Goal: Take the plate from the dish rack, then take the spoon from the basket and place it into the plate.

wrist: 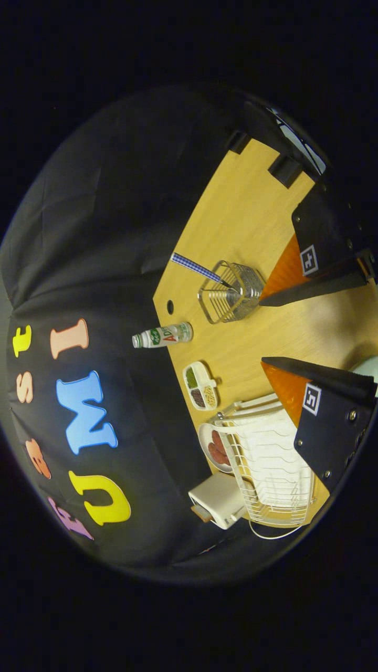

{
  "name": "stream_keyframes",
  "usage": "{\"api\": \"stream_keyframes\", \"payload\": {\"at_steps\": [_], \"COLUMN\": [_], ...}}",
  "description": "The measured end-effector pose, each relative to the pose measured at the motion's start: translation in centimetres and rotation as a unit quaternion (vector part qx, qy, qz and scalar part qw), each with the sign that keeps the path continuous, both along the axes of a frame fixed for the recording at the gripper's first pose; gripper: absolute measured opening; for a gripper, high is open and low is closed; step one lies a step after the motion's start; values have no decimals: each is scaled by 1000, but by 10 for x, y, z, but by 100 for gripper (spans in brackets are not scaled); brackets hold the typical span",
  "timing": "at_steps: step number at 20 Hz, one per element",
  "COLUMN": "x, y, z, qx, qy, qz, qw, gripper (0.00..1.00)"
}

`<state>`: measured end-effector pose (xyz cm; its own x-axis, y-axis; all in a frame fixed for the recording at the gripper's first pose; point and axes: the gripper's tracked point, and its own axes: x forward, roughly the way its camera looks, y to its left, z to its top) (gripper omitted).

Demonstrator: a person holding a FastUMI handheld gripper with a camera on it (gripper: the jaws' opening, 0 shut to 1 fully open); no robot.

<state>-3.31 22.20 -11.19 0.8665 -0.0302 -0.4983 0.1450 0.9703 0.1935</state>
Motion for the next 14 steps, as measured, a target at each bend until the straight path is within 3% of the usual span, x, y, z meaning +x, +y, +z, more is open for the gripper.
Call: {"api": "stream_keyframes", "payload": {"at_steps": [9,14], "x": [77,103], "y": [-78,-101], "z": [4,-20], "qx": [17,40], "qy": [-1,25], "qz": [-140,-178], "qw": [990,983], "gripper": [60,60]}}
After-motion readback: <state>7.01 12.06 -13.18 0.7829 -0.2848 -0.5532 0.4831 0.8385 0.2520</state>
